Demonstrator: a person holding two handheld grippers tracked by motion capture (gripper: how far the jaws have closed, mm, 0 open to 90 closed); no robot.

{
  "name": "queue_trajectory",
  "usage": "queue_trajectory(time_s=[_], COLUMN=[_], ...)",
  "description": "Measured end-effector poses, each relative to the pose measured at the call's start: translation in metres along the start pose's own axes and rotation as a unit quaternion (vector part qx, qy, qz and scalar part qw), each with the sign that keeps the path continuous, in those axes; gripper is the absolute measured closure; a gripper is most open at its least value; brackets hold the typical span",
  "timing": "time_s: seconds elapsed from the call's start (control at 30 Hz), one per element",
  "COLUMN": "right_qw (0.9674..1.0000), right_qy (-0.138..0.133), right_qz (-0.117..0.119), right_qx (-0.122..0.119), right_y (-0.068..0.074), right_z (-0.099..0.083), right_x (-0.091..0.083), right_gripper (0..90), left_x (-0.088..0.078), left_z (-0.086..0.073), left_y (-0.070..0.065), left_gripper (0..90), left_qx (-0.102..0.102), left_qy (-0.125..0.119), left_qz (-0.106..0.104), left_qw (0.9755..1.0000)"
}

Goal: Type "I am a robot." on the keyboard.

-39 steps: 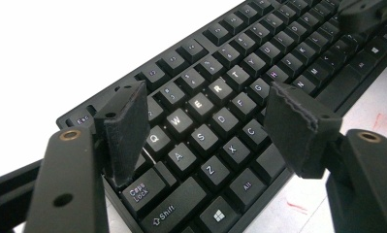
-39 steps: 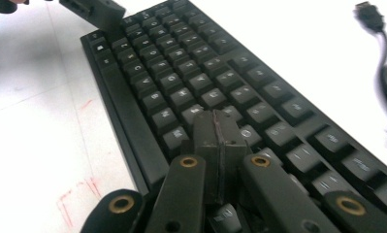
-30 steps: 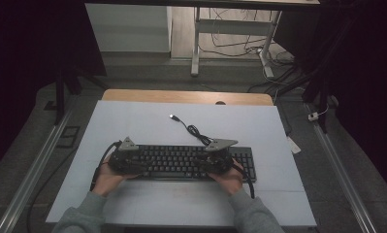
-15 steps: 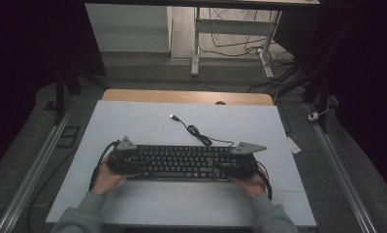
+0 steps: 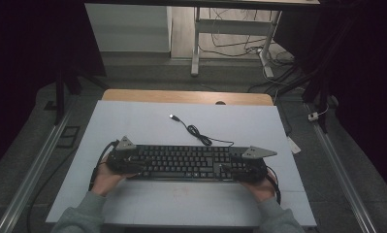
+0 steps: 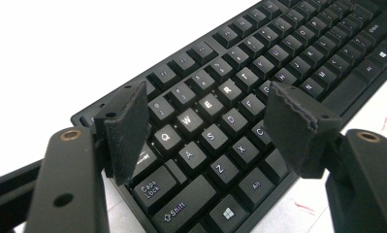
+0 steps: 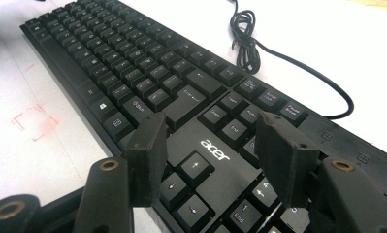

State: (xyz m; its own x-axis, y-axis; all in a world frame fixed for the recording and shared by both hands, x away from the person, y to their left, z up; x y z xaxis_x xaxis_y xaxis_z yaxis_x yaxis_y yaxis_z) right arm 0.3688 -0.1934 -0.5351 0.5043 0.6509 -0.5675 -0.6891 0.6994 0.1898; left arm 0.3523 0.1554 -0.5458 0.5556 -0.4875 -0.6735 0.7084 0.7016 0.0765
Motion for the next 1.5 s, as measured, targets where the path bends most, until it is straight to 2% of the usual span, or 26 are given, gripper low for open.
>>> queue_trajectory(time_s=[0.2, 0.43, 0.53, 0.67, 0.77, 1.1, 1.5], right_qw=[1.0000, 0.9999, 0.9999, 0.9999, 0.9999, 0.9998, 0.9997], right_qy=[0.007, 0.009, 0.010, 0.012, 0.014, 0.016, 0.020], right_qz=[-0.001, -0.002, -0.002, -0.002, -0.003, -0.001, -0.003], right_qx=[-0.005, -0.005, -0.006, -0.006, -0.006, -0.008, -0.009], right_y=[-0.001, -0.002, -0.001, -0.001, -0.002, -0.001, -0.002], right_z=[0.000, -0.001, -0.001, -0.001, -0.001, -0.002, -0.003], right_x=[0.001, 0.002, 0.003, 0.003, 0.004, 0.005, 0.007], right_gripper=[45.5, 45.5, 45.5, 45.5, 45.5, 45.5, 45.5], left_x=[-0.005, -0.005, -0.006, -0.005, -0.002, 0.013, 0.027], left_z=[0.005, 0.010, 0.012, 0.014, 0.015, 0.013, 0.006], left_y=[-0.002, -0.012, -0.017, -0.025, -0.031, -0.053, -0.061], left_gripper=[39.5, 49.7, 59.9, 78.7, 87.7, 89.0, 88.8], left_qx=[-0.008, 0.003, 0.009, 0.023, 0.028, 0.062, 0.070], left_qy=[-0.021, -0.027, -0.031, -0.029, -0.024, 0.007, 0.034], left_qz=[-0.004, -0.024, -0.037, -0.061, -0.074, -0.101, -0.107], left_qw=[0.9997, 0.9993, 0.9988, 0.9975, 0.9966, 0.9929, 0.9911])
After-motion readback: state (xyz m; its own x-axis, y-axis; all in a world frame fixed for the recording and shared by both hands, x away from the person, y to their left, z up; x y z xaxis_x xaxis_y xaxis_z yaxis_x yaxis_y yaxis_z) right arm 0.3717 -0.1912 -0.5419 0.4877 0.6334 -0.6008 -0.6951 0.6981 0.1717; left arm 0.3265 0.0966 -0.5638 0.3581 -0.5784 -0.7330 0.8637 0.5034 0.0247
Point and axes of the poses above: each handheld gripper's, and its own axes: x roughly forward along the jaws, z roughly out of its top, y roughly to its left, the point moved 7 cm from there along x, roughly forward along the jaws, and after that the axes turned 11 degrees about x, right-handed, at the moved point
